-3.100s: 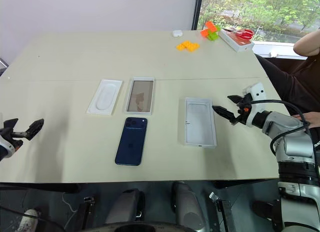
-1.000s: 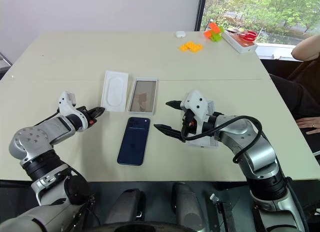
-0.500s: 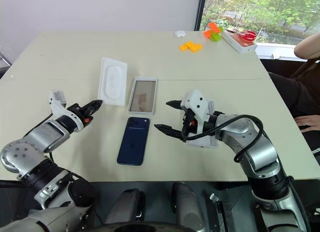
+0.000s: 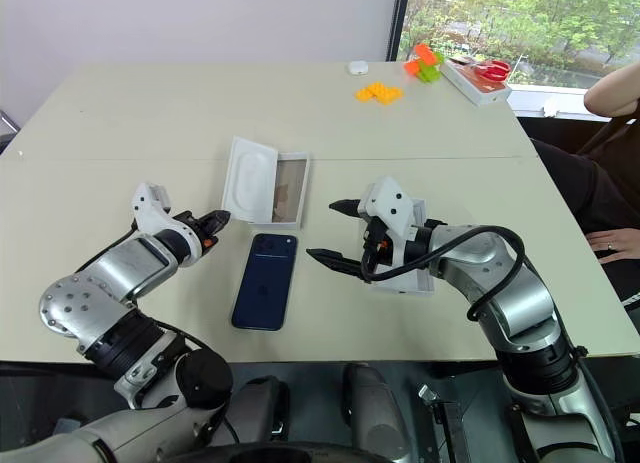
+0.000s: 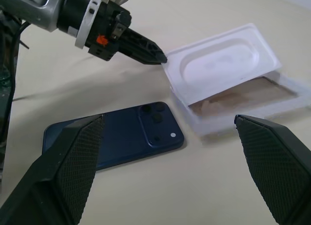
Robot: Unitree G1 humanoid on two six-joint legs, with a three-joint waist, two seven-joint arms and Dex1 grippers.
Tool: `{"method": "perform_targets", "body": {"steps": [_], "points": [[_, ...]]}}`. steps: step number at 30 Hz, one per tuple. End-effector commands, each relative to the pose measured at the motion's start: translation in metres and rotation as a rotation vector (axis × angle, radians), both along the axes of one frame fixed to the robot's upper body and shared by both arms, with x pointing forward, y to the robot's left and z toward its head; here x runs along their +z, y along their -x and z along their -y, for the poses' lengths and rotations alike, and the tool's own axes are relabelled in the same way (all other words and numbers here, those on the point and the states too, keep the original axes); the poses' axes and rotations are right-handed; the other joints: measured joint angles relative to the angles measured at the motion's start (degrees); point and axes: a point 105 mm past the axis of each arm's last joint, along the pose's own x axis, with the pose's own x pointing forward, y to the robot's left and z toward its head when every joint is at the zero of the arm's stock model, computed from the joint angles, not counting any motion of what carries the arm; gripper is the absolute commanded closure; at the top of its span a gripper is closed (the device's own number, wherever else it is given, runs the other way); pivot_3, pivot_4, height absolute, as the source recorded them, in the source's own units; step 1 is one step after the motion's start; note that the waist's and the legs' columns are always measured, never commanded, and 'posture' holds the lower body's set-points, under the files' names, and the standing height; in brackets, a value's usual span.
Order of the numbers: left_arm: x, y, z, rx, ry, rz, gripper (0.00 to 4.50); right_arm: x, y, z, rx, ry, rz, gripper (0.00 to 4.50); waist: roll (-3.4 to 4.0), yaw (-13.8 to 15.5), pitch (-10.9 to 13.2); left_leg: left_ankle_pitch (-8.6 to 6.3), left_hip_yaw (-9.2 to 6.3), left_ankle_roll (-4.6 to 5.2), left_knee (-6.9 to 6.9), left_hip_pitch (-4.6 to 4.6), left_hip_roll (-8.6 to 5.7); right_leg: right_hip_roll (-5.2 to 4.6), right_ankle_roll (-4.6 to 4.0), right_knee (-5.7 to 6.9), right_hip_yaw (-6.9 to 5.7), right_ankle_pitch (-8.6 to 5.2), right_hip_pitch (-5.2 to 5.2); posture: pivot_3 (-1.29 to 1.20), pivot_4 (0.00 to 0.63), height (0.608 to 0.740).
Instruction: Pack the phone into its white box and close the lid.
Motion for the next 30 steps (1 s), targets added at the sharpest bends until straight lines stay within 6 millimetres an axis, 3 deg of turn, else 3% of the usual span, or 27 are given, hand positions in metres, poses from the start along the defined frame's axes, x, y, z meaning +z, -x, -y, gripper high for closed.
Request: {"method": "perform_targets", "body": {"steps": [1, 12, 24, 30], "points": [[0.014, -0.004, 0.050, -0.103, 0.131, 0.038, 4.49, 0.009, 0.003, -0.003, 0.022, -0.001, 0.042, 0.00, -0.01, -0.02, 0.00, 0.00, -0.01, 0.00, 0.00, 0.00, 0.00, -0.01, 0.00, -0.02, 0.01, 0.00, 0.00, 0.00, 0.150, 0.732], [0.040, -0.003, 0.067, -0.177, 0.259, 0.160, 4.49, 0.009, 0.003, -0.004, 0.021, -0.003, 0.040, 0.00, -0.04, 0.06, 0.02, 0.00, -0.02, -0.01, 0.00, -0.01, -0.01, -0.04, -0.01, -0.03, 0.01, 0.00, 0.00, 0.00, 0.150, 0.732], [0.031, -0.005, 0.086, -0.208, 0.321, 0.034, 4.49, 0.007, -0.002, -0.002, -0.008, -0.003, 0.042, 0.00, -0.08, 0.22, 0.05, 0.01, -0.04, -0.02, 0.00, -0.01, -0.01, -0.10, -0.21, -0.03, 0.05, 0.12, 0.00, 0.00, 0.150, 0.732], [0.030, -0.002, 0.086, -0.210, 0.318, -0.001, 4.49, 0.008, -0.013, 0.007, -0.086, -0.023, 0.038, 0.00, -0.09, 0.70, 0.05, 0.01, -0.01, -0.02, 0.01, -0.03, -0.05, -0.10, -0.30, -0.05, 0.05, 0.07, 0.00, 0.00, 0.150, 0.732]]}}
